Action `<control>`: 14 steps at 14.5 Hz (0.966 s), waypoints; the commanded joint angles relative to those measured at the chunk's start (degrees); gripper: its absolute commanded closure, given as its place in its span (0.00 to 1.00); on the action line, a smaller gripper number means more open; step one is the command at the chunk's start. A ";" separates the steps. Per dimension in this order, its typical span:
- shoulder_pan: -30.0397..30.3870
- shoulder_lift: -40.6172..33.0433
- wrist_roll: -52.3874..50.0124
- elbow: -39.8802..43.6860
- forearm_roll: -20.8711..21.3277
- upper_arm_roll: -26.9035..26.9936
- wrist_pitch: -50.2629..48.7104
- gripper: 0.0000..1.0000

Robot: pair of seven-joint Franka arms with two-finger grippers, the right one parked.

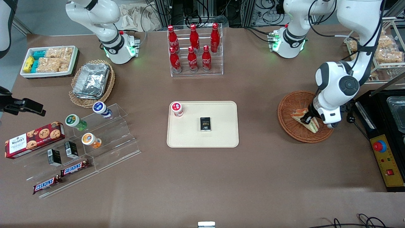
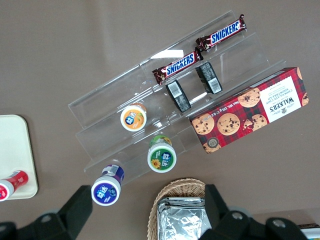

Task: Place sandwich from basket to tray
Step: 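Lift the sandwich out of the basket with the left gripper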

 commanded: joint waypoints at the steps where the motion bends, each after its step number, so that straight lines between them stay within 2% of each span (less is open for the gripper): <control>1: -0.36 -3.99 2.61 5.15 0.61 0.05 -10.96 1.00; 4: -0.62 -4.53 8.93 15.96 0.61 -0.13 -26.70 1.00; 8: -0.62 -3.83 17.11 31.25 0.26 -3.81 -45.78 1.00; 10: -0.70 -3.39 18.26 36.45 -0.71 -5.22 -50.46 1.00; 12: -1.85 -3.30 18.71 39.01 -0.97 -9.69 -50.92 1.00; 14: -2.11 0.02 18.80 42.78 -5.78 -12.77 -50.22 1.00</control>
